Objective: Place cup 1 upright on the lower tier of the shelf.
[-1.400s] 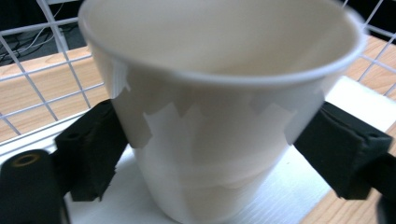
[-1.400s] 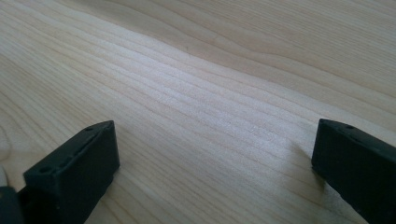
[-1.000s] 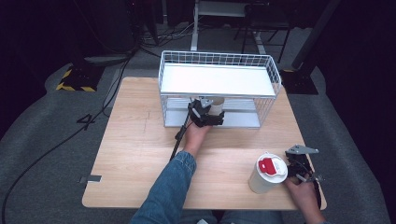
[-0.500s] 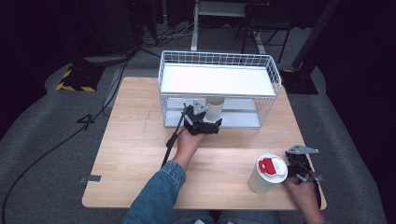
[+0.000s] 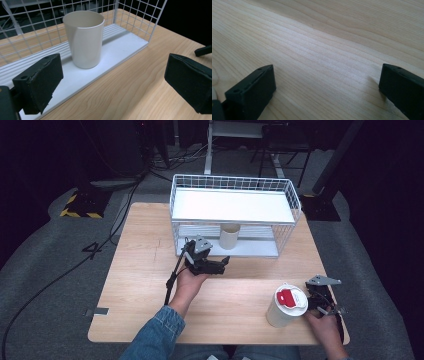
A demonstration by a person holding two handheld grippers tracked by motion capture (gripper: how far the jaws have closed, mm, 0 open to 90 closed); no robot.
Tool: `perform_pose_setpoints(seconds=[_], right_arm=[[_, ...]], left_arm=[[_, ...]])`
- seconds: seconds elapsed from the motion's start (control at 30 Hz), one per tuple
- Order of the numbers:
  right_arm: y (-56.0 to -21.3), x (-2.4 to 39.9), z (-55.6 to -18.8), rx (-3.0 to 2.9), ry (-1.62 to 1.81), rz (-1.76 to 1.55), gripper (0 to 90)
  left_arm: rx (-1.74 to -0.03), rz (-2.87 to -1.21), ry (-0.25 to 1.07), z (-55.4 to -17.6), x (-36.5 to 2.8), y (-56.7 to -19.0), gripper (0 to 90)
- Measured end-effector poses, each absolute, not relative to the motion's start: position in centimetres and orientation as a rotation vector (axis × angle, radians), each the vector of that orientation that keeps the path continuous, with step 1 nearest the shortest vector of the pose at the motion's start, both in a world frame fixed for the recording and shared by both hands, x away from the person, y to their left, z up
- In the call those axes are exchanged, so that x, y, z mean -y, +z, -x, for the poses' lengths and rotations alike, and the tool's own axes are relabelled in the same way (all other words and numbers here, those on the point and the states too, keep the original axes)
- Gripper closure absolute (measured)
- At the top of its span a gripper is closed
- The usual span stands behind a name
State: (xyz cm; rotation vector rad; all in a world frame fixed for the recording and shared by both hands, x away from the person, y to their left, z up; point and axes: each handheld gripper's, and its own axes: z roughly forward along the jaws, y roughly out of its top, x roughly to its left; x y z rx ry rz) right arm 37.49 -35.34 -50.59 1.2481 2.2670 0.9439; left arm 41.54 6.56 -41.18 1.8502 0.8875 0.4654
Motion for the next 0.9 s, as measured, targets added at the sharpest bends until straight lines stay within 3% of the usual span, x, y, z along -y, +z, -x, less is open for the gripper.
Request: perform_pose_setpoints(seconds=[0.2,0.57,0.9], right_arm=[[-50.6,35.4,-37.4,-2.269,0.943,-1.249,0.6],[-50.6,35.4,-37.5,-2.273,0.946,-1.244,0.6],[-50.6,35.4,-37.3,-2.269,0.944,-1.254,0.8]], left_arm=[[-0.853,-1.919,0.517,-39.2,-8.1,-40.7,2.5],[-0.895,-1.915,0.475,-35.9,-12.1,-41.8,2.5],[-0.963,-1.953,0.460,-35.2,-14.0,-43.5,3.3]])
